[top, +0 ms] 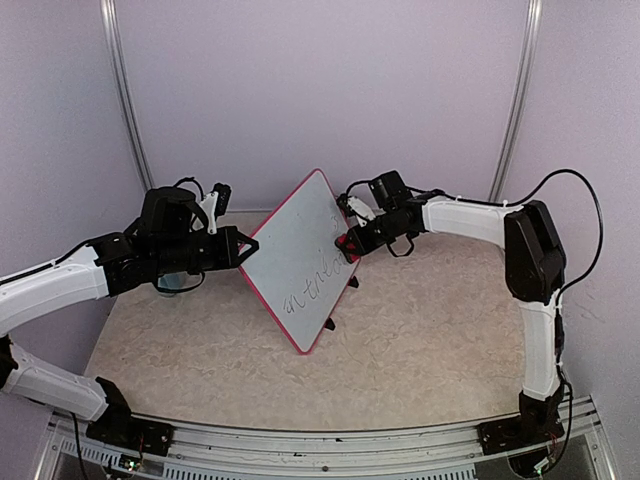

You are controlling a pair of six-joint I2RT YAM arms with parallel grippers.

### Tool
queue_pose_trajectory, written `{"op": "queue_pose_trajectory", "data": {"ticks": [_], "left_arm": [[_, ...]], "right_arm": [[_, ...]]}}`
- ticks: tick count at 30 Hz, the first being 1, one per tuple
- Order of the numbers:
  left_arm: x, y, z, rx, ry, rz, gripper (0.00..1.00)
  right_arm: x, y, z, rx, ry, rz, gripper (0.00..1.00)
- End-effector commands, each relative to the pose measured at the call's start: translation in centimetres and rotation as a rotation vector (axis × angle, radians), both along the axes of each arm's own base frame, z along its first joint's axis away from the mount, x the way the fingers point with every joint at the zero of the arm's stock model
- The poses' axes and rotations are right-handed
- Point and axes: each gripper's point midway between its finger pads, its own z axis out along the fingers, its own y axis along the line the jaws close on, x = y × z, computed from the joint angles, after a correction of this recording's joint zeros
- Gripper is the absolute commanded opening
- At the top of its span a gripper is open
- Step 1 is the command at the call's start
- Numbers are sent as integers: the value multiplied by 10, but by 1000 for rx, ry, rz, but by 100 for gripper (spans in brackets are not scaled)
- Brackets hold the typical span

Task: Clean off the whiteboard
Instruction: Erase the whiteboard at the center of the board.

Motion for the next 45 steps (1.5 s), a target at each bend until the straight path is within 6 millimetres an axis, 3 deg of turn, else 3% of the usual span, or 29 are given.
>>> {"op": "queue_pose_trajectory", "data": {"ticks": [1, 7, 11, 14, 21, 26, 29, 39, 45], "left_arm": [[-23, -18, -19, 45, 36, -153, 0], [-23, -15, -21, 53, 38, -145, 0], [-23, -14, -21, 54, 37, -144, 0], [-23, -14, -21, 53, 36, -143, 0], [-23, -14, -20, 51, 32, -146, 0], [-23, -14, -20, 50, 32, -148, 0], [-23, -15, -20, 48, 35, -149, 0], [-23, -14, -21, 50, 38, -145, 0], [-23, -14, -22, 51, 39, -145, 0]], "right_arm": [[8, 18, 23, 36, -50, 28, 0], [29, 27, 50, 55, -92, 7, 1], [36, 28, 55, 64, -100, -6, 1], [32, 27, 43, 53, -76, -1, 1], [11, 12, -6, 1, -3, 5, 1], [3, 4, -21, -10, 23, 4, 0], [7, 6, -15, -2, 13, 6, 1], [38, 24, 45, 53, -83, 3, 1], [43, 28, 52, 67, -95, 2, 1]]}}
